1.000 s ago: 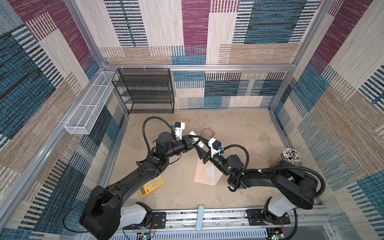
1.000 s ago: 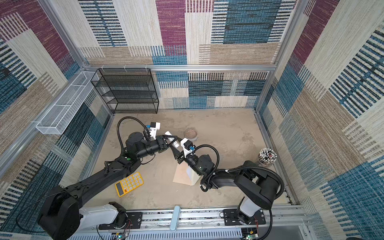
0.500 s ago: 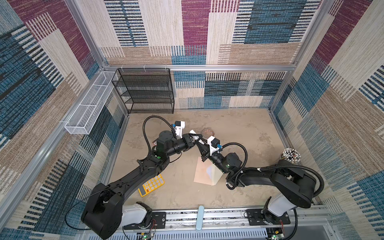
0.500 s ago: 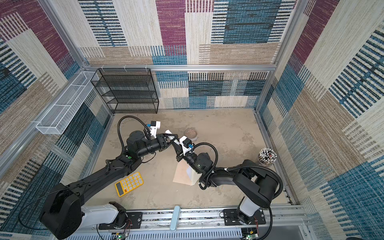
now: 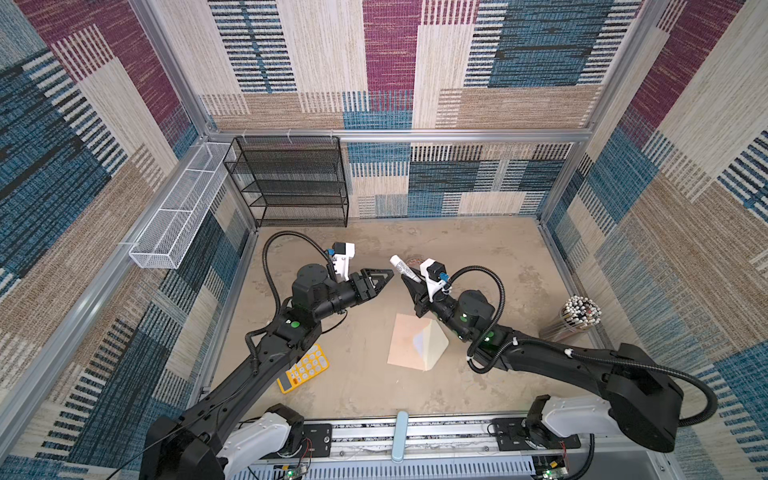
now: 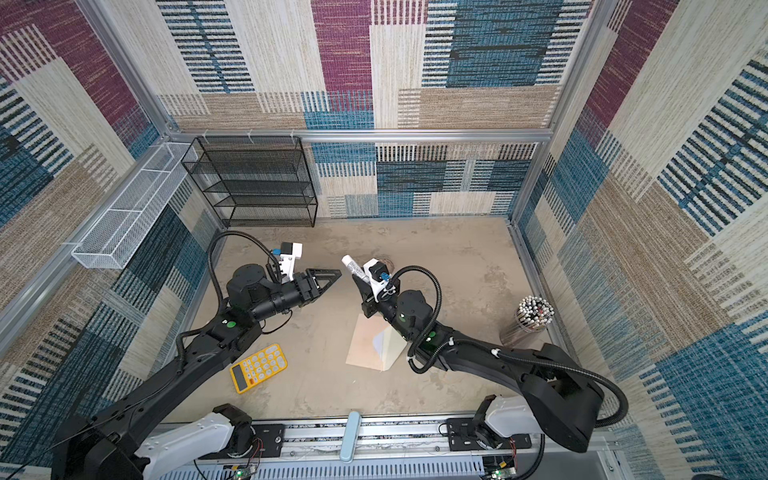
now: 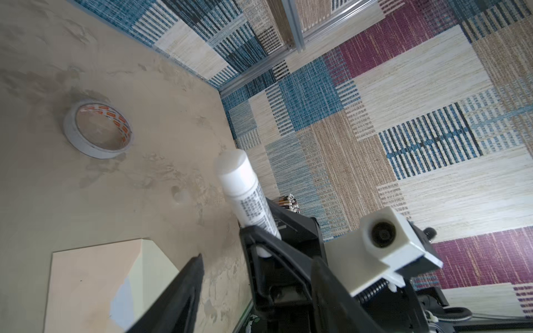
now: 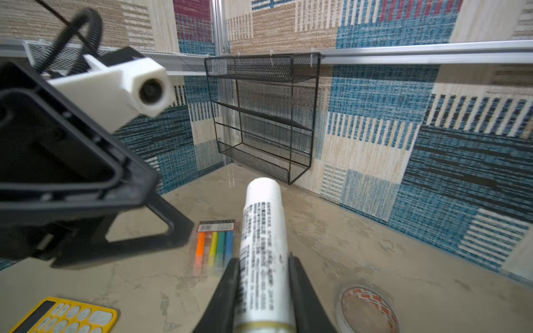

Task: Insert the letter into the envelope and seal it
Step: 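Open the left gripper off the glue stick while the right gripper holds it, then lower the glue stick onto the envelope while the left gripper reaches the envelope edge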

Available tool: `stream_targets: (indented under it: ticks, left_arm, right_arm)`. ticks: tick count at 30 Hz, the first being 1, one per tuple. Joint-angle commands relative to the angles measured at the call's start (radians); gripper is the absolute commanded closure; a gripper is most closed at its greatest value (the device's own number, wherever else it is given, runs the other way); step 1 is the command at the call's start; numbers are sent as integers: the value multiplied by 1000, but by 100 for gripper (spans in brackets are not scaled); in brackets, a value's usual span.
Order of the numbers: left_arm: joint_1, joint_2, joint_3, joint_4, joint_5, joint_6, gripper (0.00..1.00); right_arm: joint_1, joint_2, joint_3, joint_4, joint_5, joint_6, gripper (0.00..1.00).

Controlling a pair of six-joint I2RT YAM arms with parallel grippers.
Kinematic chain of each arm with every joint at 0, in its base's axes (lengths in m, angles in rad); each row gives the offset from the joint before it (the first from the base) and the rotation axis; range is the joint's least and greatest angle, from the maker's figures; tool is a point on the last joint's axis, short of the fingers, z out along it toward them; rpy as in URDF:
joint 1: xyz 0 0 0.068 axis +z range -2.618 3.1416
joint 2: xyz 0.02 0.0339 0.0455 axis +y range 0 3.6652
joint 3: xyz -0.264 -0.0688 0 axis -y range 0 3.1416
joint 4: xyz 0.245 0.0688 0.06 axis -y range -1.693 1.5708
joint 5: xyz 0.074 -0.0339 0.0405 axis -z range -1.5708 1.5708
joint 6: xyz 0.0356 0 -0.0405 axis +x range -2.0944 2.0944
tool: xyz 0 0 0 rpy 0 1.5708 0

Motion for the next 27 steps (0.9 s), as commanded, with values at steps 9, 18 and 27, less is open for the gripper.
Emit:
stream_targets:
  ticks: [9,18,27]
  left_arm:
    - [32,7,57,-480,-120,336,49]
    - [-8,139,-91,-307,39,263,73]
    - [-74,289,-190,-75,95,199,98]
  right_arm:
    - [-9,-21,359,-983,-9,139,93]
    - [-11,220,664,-1515,-163,313,93]
    - [-11,382,834,-1740,-265,371,94]
